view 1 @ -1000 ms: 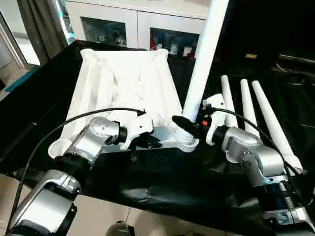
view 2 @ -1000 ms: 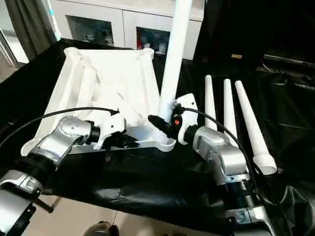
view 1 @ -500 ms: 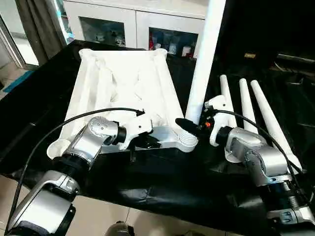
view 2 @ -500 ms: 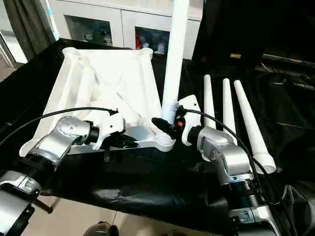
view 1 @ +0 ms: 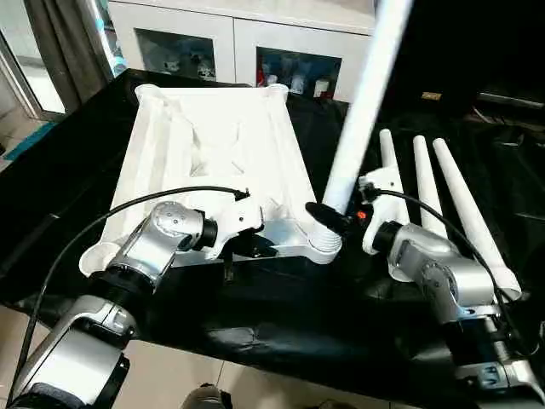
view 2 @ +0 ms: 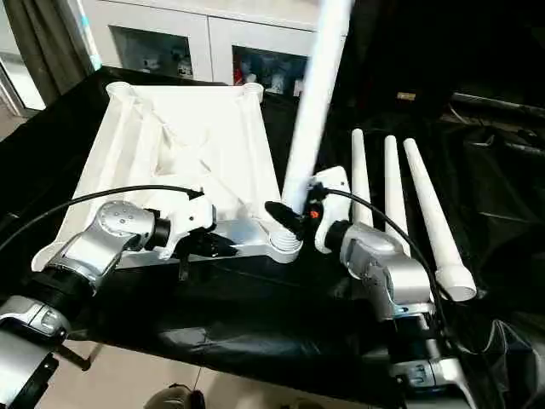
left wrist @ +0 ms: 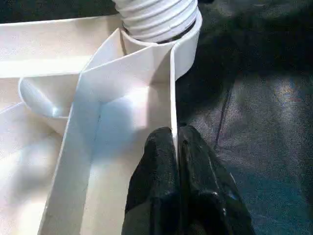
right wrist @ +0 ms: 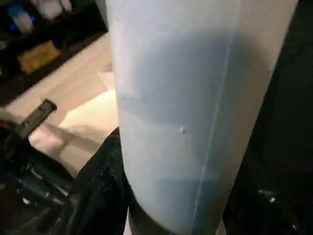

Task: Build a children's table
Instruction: Insert table leg to table base

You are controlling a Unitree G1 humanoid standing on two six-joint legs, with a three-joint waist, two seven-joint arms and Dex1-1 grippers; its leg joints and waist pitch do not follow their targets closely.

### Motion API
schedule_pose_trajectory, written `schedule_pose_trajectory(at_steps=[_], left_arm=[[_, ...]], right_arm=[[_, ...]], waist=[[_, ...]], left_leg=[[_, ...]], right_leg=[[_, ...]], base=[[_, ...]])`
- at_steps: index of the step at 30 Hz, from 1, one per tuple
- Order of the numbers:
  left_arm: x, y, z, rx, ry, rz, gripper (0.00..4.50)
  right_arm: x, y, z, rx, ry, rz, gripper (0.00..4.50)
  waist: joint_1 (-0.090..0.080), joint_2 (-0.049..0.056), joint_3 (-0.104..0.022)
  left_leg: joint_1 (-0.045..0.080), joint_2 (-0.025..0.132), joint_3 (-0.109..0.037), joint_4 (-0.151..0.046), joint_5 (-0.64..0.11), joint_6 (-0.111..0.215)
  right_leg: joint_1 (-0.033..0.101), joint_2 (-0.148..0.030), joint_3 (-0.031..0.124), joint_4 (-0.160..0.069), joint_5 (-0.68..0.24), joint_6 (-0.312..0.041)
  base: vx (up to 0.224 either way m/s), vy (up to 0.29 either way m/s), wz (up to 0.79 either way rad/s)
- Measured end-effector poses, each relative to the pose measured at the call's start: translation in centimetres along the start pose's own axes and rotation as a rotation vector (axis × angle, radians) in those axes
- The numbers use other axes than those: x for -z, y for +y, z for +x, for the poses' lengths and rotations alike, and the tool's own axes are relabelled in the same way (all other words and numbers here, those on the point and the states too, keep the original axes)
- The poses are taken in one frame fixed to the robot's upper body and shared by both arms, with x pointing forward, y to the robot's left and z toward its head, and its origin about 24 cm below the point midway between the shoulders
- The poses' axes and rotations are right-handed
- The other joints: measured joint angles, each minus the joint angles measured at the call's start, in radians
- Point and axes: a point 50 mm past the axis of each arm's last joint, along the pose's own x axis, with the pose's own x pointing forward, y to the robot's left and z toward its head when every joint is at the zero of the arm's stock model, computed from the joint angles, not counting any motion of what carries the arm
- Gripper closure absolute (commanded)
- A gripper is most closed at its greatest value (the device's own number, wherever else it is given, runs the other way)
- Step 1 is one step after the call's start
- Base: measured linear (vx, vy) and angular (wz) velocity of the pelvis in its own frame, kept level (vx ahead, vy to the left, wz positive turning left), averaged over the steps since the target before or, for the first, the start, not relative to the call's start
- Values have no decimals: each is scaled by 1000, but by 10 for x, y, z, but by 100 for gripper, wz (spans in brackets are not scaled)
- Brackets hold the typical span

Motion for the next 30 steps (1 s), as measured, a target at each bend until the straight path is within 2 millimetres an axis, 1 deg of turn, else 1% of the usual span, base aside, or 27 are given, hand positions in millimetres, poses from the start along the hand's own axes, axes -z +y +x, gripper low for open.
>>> schedule_pose_trajectory(at_steps=[10, 14, 16, 21, 25, 30], left_arm=[[1, 0, 0, 8, 3, -1, 450], [1, 0, -1, 8, 5, -2, 450], [1, 0, 0, 9, 5, -2, 450], [2, -1, 0, 10, 6, -4, 450], [1, -1, 0, 10, 8, -1, 450], [2, -1, 0, 9, 9, 2, 450]], right_arm=[[14, 0, -6, 16, -97, 84, 259], [17, 3, -7, 9, -126, 61, 259], [20, 5, -8, 0, -141, 4, 259], [24, 3, -10, 2, -175, -5, 259], [25, 3, -11, 5, -185, -30, 259], [28, 6, -10, -16, -174, -109, 259]], waist=[[0, 3, -2], [0, 5, -3], [0, 5, -3], [0, 8, -4], [0, 8, -5], [-1, 9, -5]], left_leg=[[0, 0, 0, -1, 0, 0], [1, 0, 0, -1, 0, 0], [1, 0, 0, -1, 0, 0], [1, 0, 0, -1, 0, 0], [2, 0, 0, -2, 0, 0], [2, 0, 0, -2, 0, 0]], right_leg=[[0, 0, 0, 0, 0, 0], [1, 0, 0, -1, 0, 0], [1, 0, 0, -1, 0, 0], [1, 0, 0, -2, 0, 0], [1, 0, 0, -2, 0, 0], [2, 0, 0, -2, 0, 0]], base=[[0, 0, 0], [0, 0, 0], [0, 0, 0], [0, 0, 0], [0, 0, 0], [0, 0, 0]])
